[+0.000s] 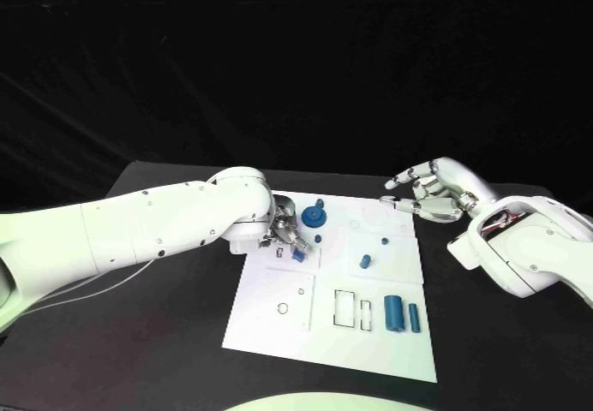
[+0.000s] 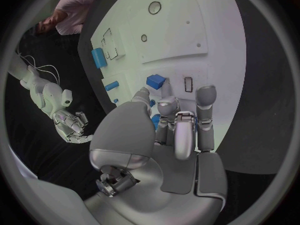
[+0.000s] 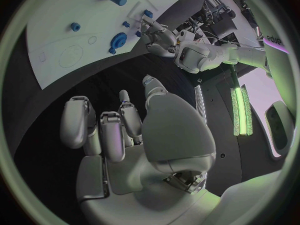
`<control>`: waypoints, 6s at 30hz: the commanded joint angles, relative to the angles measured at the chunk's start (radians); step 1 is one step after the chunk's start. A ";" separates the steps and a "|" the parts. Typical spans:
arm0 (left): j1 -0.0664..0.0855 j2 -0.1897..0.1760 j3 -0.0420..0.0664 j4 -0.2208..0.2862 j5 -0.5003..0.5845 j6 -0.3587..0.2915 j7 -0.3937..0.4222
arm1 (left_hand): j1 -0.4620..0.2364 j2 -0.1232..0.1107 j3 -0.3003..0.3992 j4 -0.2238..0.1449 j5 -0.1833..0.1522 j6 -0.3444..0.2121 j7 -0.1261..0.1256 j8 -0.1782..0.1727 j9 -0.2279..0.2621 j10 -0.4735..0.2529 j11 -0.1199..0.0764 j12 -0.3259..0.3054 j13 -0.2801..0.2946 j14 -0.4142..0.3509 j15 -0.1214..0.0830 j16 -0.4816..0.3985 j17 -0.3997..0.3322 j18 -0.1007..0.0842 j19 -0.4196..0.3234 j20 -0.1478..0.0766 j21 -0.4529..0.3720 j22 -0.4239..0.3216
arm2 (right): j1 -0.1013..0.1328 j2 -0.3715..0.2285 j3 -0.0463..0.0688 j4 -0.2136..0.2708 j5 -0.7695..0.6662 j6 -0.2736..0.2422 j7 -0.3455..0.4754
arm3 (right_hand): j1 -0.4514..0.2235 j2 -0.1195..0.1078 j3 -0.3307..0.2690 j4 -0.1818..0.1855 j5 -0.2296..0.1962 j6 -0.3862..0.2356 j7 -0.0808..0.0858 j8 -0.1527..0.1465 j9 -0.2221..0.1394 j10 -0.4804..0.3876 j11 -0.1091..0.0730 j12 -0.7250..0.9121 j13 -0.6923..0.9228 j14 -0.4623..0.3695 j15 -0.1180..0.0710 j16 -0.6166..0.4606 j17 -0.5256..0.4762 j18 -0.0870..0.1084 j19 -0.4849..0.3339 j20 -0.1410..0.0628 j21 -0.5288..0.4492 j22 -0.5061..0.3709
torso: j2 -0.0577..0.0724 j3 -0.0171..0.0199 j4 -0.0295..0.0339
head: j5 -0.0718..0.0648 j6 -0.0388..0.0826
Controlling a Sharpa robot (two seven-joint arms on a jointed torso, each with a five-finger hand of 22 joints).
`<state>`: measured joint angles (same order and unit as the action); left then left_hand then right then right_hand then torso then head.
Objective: Assemble the parts on the task board
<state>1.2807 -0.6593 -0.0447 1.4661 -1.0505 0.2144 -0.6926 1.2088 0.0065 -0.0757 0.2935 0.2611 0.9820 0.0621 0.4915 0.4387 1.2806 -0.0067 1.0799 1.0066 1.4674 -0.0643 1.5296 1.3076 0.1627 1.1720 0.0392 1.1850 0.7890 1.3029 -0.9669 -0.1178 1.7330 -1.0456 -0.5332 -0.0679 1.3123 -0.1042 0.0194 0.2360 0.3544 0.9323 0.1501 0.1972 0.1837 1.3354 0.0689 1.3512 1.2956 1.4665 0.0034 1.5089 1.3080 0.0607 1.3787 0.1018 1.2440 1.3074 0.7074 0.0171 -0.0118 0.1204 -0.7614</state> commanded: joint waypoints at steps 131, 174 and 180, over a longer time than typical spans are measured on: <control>-0.072 -0.235 -0.011 0.172 0.564 -0.368 0.111 | -0.157 0.041 0.711 0.000 0.003 0.014 0.071 -0.306 -0.326 0.011 0.056 -0.008 -0.029 0.089 0.047 0.012 0.212 -0.025 0.013 0.041 0.060 0.056 | -0.038 0.005 -0.006 0.055 -0.235 0.092 -0.106 | 0.014 0.009 0.636 -0.264 0.059 0.074 0.014 -0.110 -0.092 0.073 0.004 0.048 0.068 0.082 -0.007 0.013 0.170 -0.004 0.060 -0.002 0.110 0.124 | 0.001 0.0006 -0.0007 | -0.016 -0.001; -0.073 -0.206 -0.011 0.145 0.549 -0.362 0.108 | -0.158 0.040 0.716 0.000 0.003 0.015 0.071 -0.306 -0.327 0.012 0.056 -0.006 -0.027 0.090 0.047 0.014 0.216 -0.026 0.015 0.041 0.062 0.060 | -0.038 0.006 -0.006 0.054 -0.235 0.092 -0.105 | 0.011 0.008 0.637 -0.267 0.059 0.077 0.014 -0.109 -0.091 0.074 0.004 0.048 0.069 0.081 -0.008 0.013 0.169 -0.004 0.060 -0.003 0.110 0.125 | 0.000 0.0006 -0.0003 | -0.018 -0.002; -0.073 -0.203 -0.011 0.143 0.549 -0.363 0.109 | -0.158 0.040 0.716 0.000 0.003 0.015 0.071 -0.306 -0.327 0.012 0.056 -0.006 -0.027 0.090 0.047 0.014 0.216 -0.026 0.015 0.041 0.062 0.060 | -0.038 0.007 -0.006 0.054 -0.235 0.092 -0.105 | 0.008 0.008 0.639 -0.268 0.058 0.079 0.013 -0.109 -0.091 0.074 0.004 0.048 0.069 0.081 -0.008 0.013 0.169 -0.004 0.060 -0.003 0.110 0.125 | 0.000 0.0005 -0.0008 | -0.018 -0.001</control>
<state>1.2078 -0.8653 -0.0558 1.6076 -0.4979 -0.1507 -0.5855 1.0534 0.0565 0.6351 0.2920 0.2648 0.9911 0.1315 0.1906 0.1133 1.2913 0.0468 1.0728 0.9783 1.4658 -0.0267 1.5373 1.3077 0.1476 1.1831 0.0785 1.2432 0.8478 1.2652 -0.9604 -0.1241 1.7858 -1.2692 -0.4424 -0.1736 1.3318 -0.0949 0.6527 -0.0301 0.4125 1.0059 0.1625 0.0914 0.0931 1.4110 0.0767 1.3976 1.3074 1.4664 -0.0039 1.5206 1.3078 0.0609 1.4380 0.0965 1.3532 1.3073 0.7078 0.0175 -0.0121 0.1024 -0.7624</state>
